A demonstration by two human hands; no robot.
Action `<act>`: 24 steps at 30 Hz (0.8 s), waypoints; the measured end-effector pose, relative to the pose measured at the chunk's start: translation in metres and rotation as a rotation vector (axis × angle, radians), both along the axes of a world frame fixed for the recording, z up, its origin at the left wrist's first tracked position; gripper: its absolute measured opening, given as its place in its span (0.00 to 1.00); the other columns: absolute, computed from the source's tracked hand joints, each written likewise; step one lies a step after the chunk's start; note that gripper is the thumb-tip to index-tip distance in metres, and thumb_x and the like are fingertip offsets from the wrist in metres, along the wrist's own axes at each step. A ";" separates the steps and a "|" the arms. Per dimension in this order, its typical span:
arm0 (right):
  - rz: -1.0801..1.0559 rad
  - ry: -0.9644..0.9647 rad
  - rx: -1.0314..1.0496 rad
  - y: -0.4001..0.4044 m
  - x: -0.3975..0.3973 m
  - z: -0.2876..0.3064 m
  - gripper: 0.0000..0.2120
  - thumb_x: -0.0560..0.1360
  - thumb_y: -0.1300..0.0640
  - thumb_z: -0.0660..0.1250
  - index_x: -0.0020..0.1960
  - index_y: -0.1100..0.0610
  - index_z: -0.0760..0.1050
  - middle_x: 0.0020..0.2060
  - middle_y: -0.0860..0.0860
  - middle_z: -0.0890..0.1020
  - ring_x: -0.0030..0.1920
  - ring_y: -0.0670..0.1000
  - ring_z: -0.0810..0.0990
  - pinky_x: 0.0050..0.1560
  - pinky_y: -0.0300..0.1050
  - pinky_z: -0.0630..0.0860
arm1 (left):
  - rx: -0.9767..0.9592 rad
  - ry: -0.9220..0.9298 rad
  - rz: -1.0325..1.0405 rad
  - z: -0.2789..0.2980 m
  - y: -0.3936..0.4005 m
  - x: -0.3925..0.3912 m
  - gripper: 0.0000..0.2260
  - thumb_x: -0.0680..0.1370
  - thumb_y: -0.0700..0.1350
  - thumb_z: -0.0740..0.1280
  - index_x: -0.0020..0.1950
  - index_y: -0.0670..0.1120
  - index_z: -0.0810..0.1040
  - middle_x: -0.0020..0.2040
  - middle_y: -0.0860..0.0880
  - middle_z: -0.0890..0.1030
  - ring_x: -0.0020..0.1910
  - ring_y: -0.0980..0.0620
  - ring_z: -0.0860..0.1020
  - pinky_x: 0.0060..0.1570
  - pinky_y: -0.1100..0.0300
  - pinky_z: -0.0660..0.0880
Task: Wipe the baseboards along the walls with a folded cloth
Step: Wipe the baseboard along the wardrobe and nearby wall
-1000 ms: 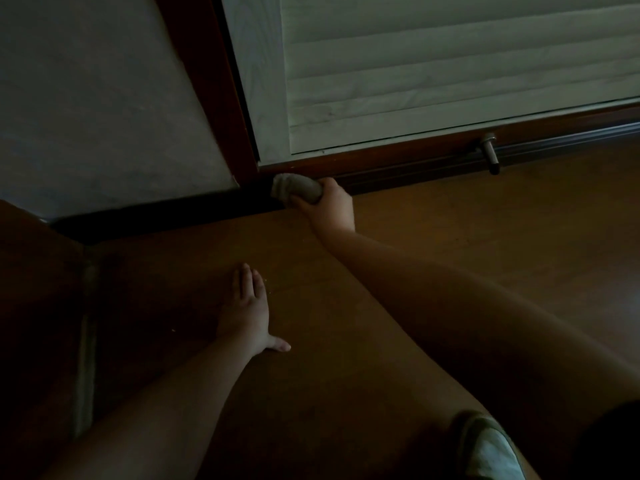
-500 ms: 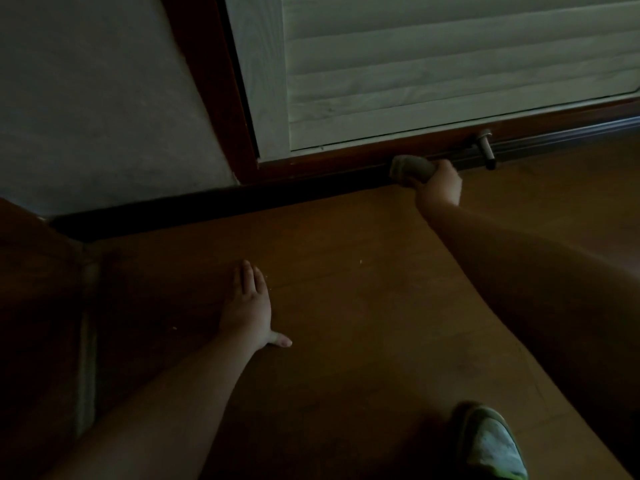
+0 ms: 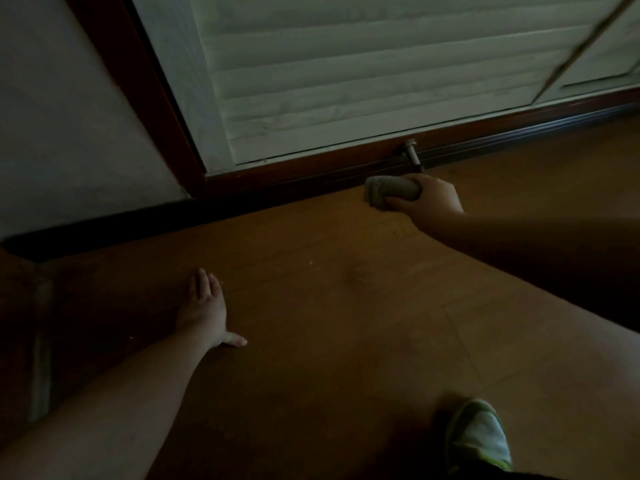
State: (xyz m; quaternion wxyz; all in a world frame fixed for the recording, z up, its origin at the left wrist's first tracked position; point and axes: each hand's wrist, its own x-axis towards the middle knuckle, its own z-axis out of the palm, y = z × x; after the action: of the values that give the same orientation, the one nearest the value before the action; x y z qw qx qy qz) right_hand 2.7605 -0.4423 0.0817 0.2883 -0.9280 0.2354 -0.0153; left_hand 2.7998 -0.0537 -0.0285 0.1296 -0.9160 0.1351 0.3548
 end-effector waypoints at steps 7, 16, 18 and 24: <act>0.046 -0.008 0.060 -0.038 -0.033 0.004 0.20 0.71 0.44 0.74 0.60 0.48 0.76 0.41 0.36 0.76 0.41 0.34 0.74 0.37 0.29 0.67 | -0.068 -0.081 -0.075 -0.002 0.000 -0.009 0.59 0.68 0.71 0.69 0.79 0.48 0.32 0.80 0.46 0.34 0.79 0.45 0.37 0.78 0.43 0.47; 0.119 -0.054 0.222 -0.034 0.015 -0.092 0.23 0.73 0.45 0.73 0.65 0.50 0.75 0.54 0.47 0.80 0.52 0.46 0.78 0.49 0.36 0.73 | -0.248 -0.139 -0.254 0.025 -0.122 0.044 0.46 0.74 0.72 0.58 0.81 0.50 0.41 0.82 0.49 0.44 0.80 0.48 0.43 0.76 0.47 0.46; 0.106 -0.090 0.228 -0.031 0.036 -0.111 0.24 0.73 0.46 0.73 0.67 0.53 0.74 0.58 0.51 0.79 0.56 0.49 0.77 0.55 0.42 0.75 | -0.189 -0.062 -0.249 0.024 -0.153 0.051 0.47 0.73 0.71 0.61 0.81 0.49 0.44 0.82 0.48 0.46 0.80 0.47 0.45 0.76 0.47 0.47; 0.109 -0.064 0.310 -0.021 0.077 -0.138 0.26 0.75 0.53 0.72 0.70 0.56 0.72 0.64 0.54 0.74 0.64 0.54 0.74 0.64 0.46 0.72 | -0.035 0.100 -0.189 0.015 -0.209 0.020 0.49 0.74 0.69 0.65 0.81 0.46 0.42 0.81 0.44 0.50 0.79 0.43 0.51 0.75 0.46 0.54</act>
State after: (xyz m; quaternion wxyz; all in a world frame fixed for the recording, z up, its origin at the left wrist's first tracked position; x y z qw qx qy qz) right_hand 2.8378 -0.4636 -0.0565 0.4356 -0.8829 0.1751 0.0074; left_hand 2.8200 -0.2623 -0.0134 0.1395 -0.8825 0.2332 0.3838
